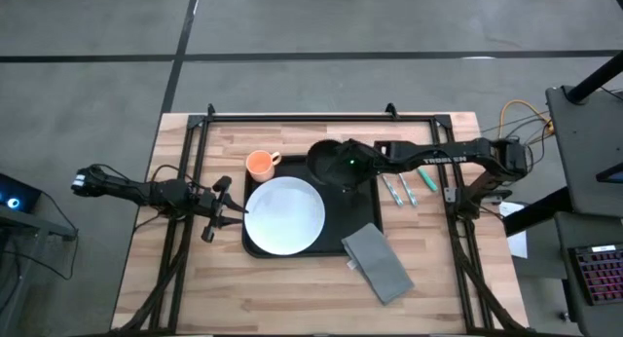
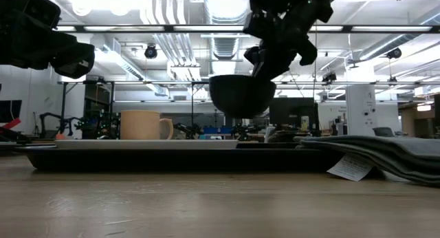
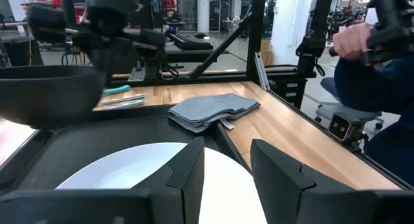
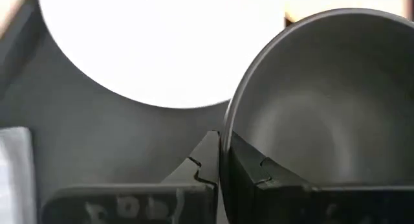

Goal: Set up tray
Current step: Put the black bowl on the white plate on the black serving tray

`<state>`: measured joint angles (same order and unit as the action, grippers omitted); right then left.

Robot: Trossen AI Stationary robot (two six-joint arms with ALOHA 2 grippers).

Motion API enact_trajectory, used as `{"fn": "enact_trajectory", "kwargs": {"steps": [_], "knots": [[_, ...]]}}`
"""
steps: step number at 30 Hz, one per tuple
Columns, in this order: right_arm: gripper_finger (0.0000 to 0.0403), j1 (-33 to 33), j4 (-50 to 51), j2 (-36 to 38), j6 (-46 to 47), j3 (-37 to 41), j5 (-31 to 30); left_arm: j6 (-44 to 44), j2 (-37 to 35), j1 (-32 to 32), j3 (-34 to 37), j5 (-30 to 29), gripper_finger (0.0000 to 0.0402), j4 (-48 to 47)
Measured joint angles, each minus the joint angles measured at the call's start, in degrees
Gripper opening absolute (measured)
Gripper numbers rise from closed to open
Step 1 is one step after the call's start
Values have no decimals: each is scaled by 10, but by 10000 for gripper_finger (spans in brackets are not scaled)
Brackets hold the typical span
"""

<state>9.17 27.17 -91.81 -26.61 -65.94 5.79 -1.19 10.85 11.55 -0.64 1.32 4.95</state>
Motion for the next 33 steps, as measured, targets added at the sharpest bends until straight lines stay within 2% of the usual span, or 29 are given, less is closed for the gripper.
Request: {"fn": "enact_trajectory", "kwargs": {"steps": [5,10,33], "knots": [[9,-23,11,-39,-19,-28,18,0,0,0,0,0,109,0],[8,-49,60,-93,-47,-95,22,0,2,0,0,0,109,0],[8,-112,72,-251,-101,-258,35,0,13,0,0,0,109,0]]}}
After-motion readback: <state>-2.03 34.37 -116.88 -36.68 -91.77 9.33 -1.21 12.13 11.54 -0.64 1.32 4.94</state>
